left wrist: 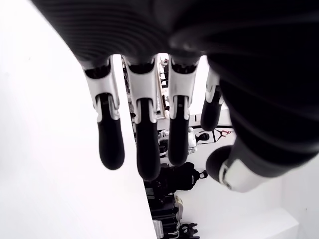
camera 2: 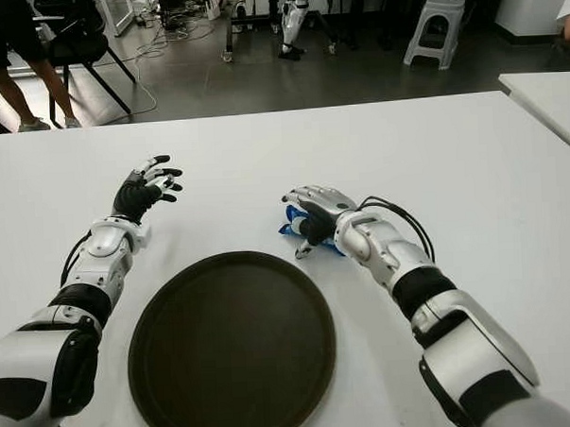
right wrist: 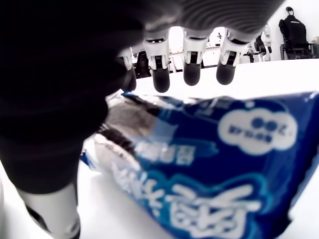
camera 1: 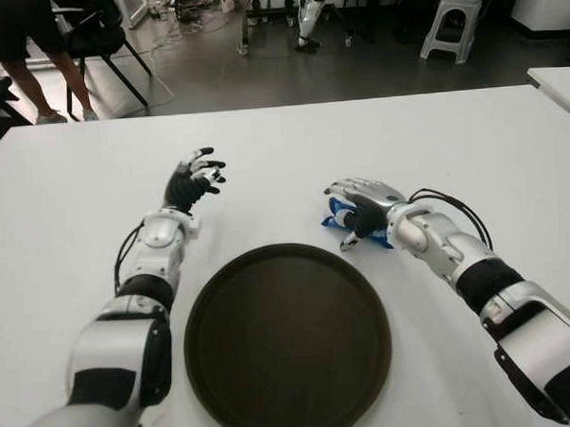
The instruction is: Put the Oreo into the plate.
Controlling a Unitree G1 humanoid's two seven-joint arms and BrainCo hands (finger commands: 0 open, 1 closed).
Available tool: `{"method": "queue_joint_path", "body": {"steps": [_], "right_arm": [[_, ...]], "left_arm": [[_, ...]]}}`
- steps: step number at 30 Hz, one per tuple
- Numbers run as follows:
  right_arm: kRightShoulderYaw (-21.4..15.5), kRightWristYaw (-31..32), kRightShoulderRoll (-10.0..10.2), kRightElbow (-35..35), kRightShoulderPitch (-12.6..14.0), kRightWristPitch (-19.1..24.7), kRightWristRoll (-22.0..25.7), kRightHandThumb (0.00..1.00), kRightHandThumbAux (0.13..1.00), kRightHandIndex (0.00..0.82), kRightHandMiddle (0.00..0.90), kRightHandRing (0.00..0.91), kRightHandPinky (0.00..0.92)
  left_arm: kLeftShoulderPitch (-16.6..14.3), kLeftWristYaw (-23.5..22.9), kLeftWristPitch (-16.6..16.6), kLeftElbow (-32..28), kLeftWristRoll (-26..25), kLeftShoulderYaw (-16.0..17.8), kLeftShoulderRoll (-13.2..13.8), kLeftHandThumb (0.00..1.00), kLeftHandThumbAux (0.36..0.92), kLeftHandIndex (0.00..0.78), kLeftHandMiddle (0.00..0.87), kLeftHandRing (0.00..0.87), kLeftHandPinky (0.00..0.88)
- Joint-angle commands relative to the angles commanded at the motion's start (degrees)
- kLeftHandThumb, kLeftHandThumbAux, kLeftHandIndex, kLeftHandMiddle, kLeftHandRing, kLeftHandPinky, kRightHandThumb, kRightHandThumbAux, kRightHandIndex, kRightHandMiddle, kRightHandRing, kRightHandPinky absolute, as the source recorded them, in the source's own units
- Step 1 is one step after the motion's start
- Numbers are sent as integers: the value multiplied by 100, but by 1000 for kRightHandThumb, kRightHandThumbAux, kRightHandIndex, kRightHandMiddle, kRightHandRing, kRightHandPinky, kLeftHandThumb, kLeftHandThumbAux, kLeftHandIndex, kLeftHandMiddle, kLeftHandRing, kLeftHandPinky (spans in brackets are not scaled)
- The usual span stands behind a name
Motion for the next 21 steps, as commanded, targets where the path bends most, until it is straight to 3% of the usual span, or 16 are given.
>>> {"method": "queue_joint_path", "body": {"steps": [21], "right_arm": [[-71, -14, -92, -74, -21, 131, 13, 0, 794, 0, 0, 0, 30]], "left_arm": [[9, -15, 18, 29, -48, 49, 21, 248, 673, 184, 313, 376, 442]]}}
